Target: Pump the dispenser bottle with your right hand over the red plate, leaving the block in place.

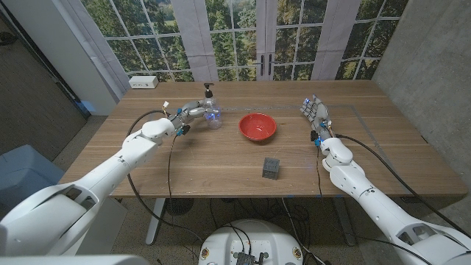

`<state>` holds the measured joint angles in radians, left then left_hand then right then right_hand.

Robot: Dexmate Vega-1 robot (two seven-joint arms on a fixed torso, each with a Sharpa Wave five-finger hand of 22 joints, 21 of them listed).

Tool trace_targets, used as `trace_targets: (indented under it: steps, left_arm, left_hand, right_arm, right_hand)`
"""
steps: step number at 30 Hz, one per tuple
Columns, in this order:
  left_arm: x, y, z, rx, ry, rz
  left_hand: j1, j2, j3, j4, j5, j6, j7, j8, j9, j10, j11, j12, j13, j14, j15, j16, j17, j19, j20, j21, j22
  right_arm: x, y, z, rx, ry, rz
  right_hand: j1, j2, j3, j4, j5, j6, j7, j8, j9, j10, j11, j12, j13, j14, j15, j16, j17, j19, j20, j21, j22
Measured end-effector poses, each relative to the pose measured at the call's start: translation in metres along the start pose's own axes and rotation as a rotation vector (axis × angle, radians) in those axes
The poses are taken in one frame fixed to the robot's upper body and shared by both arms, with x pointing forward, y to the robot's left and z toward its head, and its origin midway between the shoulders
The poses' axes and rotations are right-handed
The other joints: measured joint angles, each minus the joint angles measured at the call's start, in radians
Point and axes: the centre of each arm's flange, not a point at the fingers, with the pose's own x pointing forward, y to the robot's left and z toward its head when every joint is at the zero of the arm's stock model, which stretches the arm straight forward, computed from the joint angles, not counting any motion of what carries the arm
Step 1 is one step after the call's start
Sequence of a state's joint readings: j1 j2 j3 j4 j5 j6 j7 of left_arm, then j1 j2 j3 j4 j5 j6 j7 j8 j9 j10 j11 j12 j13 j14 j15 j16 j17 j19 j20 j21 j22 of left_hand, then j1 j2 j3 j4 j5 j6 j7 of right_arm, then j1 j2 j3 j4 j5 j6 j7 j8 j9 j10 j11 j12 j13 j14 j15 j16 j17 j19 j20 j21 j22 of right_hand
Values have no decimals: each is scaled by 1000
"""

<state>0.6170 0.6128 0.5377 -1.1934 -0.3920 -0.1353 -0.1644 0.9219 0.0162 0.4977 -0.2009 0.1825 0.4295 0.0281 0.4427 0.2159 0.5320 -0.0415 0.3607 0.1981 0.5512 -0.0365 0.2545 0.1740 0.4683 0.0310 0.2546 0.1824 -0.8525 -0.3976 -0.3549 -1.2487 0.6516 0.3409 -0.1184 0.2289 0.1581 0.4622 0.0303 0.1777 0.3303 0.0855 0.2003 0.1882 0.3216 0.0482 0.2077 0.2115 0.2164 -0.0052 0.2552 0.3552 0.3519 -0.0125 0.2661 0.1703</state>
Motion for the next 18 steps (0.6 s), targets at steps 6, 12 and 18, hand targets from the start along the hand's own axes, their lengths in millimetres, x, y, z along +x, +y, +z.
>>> trace_targets:
  steps: [6, 12, 18]
  left_arm:
    - [-1, 1, 1, -9, -3, 44]
    - [-2, 1, 2, -6, -9, 75]
    - [-2, 1, 4, 7, -14, 99]
  left_hand:
    - [0, 0, 44, -44, 11, 74, 74, 52, 10, 81, 81, 40, 13, 107, 69, 29, 5, 91, -36, 42, 3]
    - [0, 0, 44, -44, 10, 90, 91, 57, 10, 86, 86, 45, 29, 138, 95, 44, 20, 135, -3, 100, 15]
    - [12, -13, 44, -44, -2, 105, 106, 57, 15, 101, 83, 34, 46, 164, 115, 75, 34, 162, 24, 142, 20]
  right_arm:
    - [0, 1, 0, -2, 2, 0]
    - [1, 1, 0, -3, 2, -2]
    - [0, 1, 0, -3, 2, -1]
  right_hand:
    - [-14, -14, 0, 0, 0, 0, 0, 0, 0, 0, 0, 0, 0, 11, 0, 0, 0, 0, 0, -4, 0]
    - [-14, -14, -3, -3, 0, 4, -4, 0, 0, 0, 0, 0, 0, 11, 0, 0, 0, 0, 0, -4, 0]
    - [-14, -14, -3, -3, 0, 4, -4, 0, 0, 0, 0, 0, 0, 11, 0, 0, 0, 0, 0, -8, 0]
